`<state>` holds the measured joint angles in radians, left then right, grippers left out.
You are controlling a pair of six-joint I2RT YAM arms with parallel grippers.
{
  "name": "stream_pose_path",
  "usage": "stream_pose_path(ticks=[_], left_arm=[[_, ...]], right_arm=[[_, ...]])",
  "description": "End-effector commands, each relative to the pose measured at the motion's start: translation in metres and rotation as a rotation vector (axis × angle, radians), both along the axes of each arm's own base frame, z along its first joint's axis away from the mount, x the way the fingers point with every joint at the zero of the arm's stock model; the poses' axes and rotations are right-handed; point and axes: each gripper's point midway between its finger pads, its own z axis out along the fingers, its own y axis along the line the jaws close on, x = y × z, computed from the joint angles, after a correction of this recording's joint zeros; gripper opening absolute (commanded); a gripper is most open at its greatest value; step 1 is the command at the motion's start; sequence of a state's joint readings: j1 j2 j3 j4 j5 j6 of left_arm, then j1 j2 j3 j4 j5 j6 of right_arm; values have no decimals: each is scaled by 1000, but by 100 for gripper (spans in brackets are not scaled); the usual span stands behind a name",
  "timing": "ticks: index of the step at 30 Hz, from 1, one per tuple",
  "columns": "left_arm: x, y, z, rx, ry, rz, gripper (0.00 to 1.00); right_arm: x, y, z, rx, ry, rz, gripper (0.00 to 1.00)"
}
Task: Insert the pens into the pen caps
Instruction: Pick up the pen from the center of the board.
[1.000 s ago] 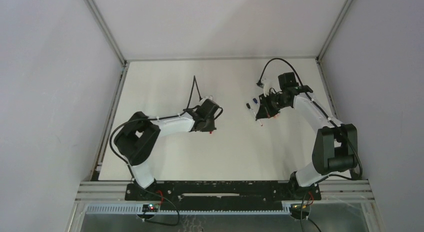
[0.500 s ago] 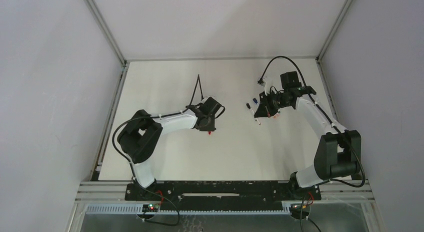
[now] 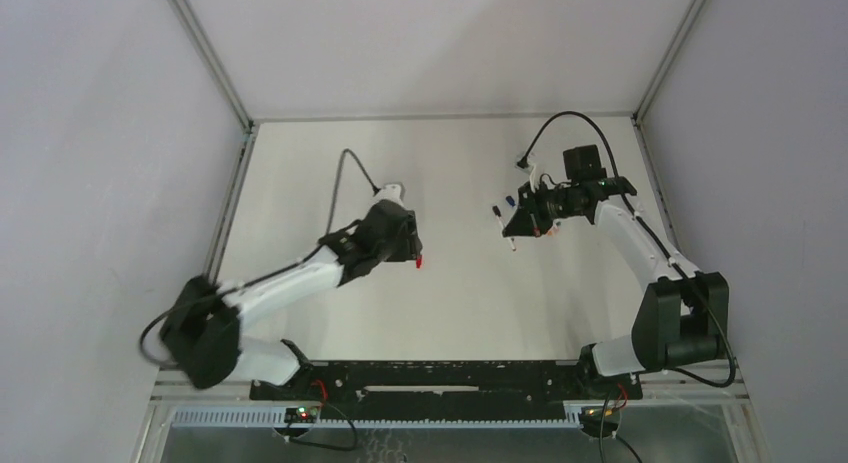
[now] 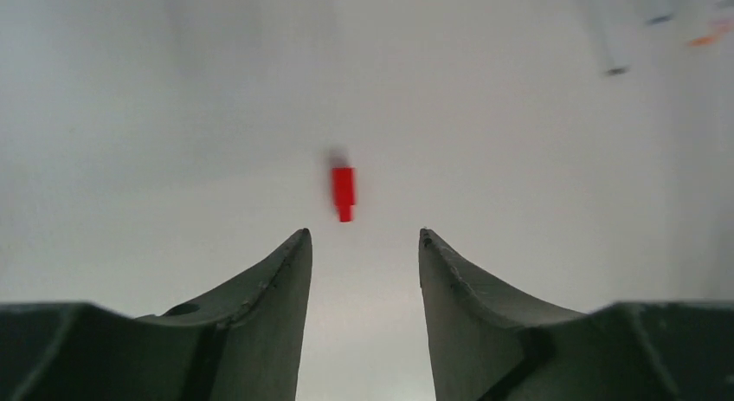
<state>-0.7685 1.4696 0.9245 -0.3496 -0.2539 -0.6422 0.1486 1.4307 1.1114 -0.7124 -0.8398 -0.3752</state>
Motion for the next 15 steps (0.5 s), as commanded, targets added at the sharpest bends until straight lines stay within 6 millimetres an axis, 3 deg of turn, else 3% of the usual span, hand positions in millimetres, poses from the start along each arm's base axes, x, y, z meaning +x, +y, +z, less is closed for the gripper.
stream_pose_path(ticks=[1,9,15], left_arm=[[1,-22,82,-336,-320,-89,55],[-47,-43,175,-915,-659,-301,67],[-75,-57,216,-1201,-754,-446,71]], right_arm=[[-10,14,27,107,-66,62,0],[-44,35,57,267,-144,224,0],[-66,48,68,335,-152,325,0]])
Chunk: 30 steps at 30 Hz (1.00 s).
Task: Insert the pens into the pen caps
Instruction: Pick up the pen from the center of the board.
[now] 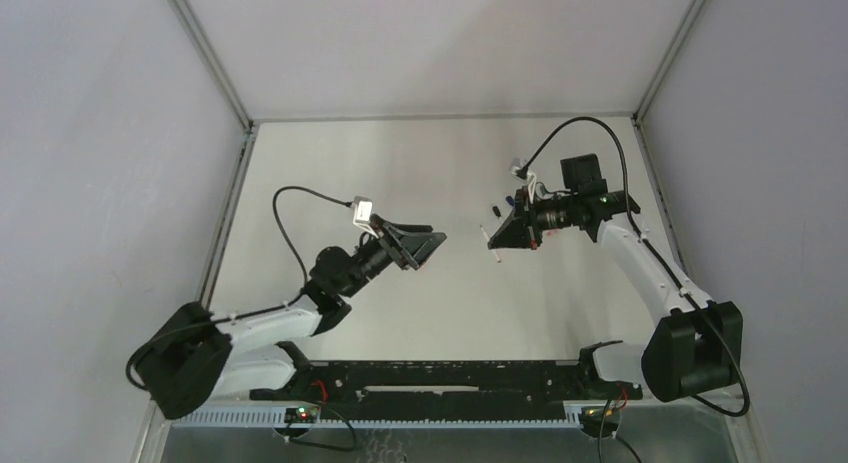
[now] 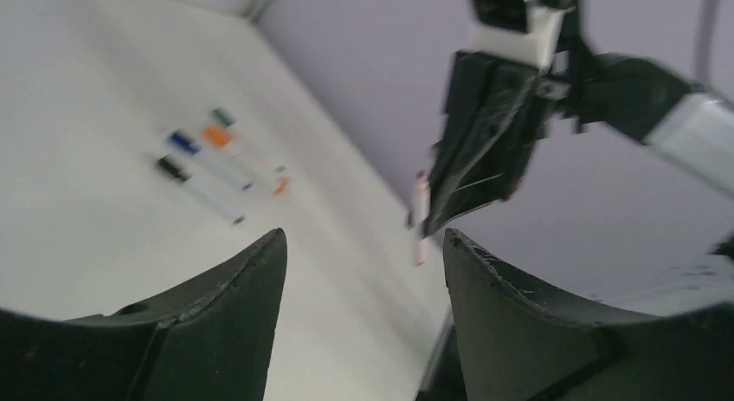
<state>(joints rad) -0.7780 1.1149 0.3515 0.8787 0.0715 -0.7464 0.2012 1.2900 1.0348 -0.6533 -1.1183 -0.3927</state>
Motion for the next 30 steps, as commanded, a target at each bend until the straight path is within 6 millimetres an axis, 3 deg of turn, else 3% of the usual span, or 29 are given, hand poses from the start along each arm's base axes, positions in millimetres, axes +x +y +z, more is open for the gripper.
stream_pose_path(ticks=[1,8,20,30], left_arm=[[-34,-11,76,-326,-206,-175,72],[-32,-44,76,-309,-195,-212,72],[-18,-75,66,-316,-117,-243,54],[-23,-92,61,-317,-89,-300,43]], right_arm=[[-17,12,20,96,-57,111,0],[-21,18,21,113,-31,133,0],[-31,26,20,118,-17,179,0],[-30,27,19,113,-15,175,0]])
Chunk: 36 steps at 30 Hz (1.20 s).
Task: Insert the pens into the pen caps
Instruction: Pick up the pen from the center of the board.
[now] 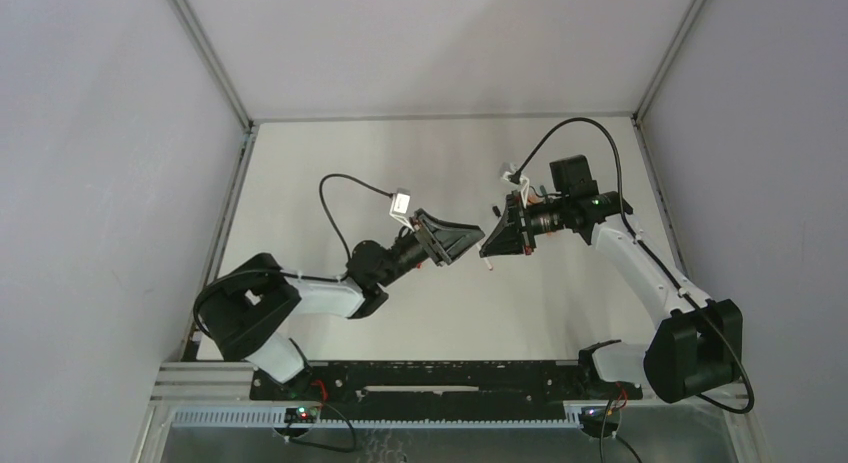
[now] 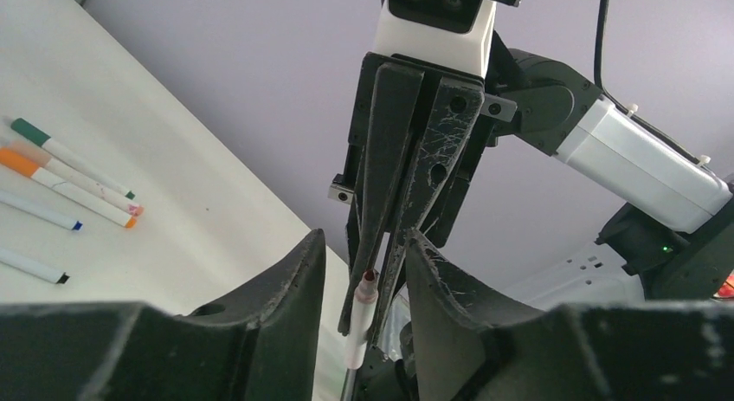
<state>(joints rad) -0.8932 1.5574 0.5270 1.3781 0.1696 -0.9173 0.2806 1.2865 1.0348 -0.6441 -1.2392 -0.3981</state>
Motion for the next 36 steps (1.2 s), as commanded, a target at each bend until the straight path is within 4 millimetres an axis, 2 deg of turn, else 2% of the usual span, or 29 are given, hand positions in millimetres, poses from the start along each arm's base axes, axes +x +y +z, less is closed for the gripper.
stream_pose_path(ticks=[1,8,11,15,16,19,21,23,27,36], left_arm=[[-8,-9,27,-69,-50,-50,41],[-10,-14,22,-61,-38,-66,32],[-10,-15,20,-60,-33,-69,22],[-9,-16,20,-64,-22,-75,2],[-9,-15,21,-67,-17,-73,0],[-6,-12,25,-85,-6,-50,0],[-3,-6,30,-105,0,-22,0],[2,-1,35,-127,12,17,0],[9,8,44,-165,27,74,0],[15,13,59,-229,55,137,0]], right_arm=[[0,3,3,18,-21,16,0],[3,2,5,20,-16,0,0],[4,-1,7,27,-13,-8,0],[5,-2,7,29,-8,-14,0],[5,-2,7,29,-7,-13,0],[5,-2,7,29,-1,-13,0],[5,-1,6,30,4,-11,7],[4,-1,5,29,12,-7,21],[1,2,5,34,32,8,33],[-2,12,10,97,109,28,35]])
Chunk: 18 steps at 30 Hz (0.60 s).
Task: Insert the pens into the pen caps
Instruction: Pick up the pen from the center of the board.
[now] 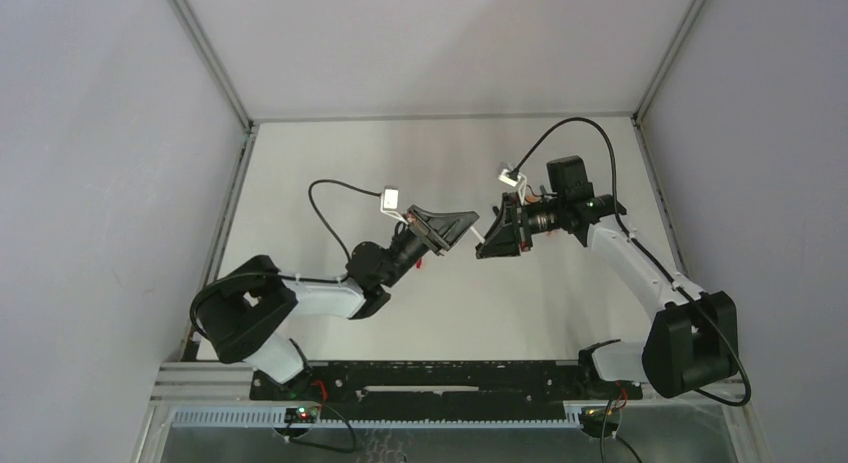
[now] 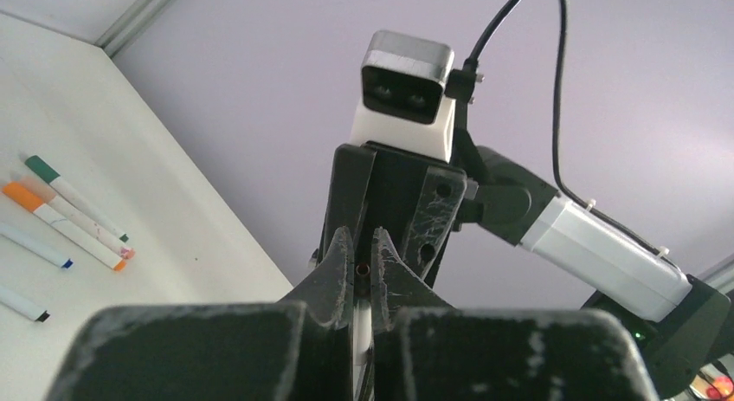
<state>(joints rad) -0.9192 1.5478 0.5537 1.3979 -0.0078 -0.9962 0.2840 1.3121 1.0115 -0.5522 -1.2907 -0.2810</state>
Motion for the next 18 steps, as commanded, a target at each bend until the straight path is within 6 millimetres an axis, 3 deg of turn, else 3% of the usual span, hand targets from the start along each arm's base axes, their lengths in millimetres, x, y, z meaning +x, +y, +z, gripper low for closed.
stream_pose_path(ticks=[1,18], left_arm=[[-2,6,34,-104,-25,35,0],[3,-3,23,-105,22,41,0]], right_arm=[[-2,7,10,64,25,16,35],[-1,17,18,70,69,-16,30]])
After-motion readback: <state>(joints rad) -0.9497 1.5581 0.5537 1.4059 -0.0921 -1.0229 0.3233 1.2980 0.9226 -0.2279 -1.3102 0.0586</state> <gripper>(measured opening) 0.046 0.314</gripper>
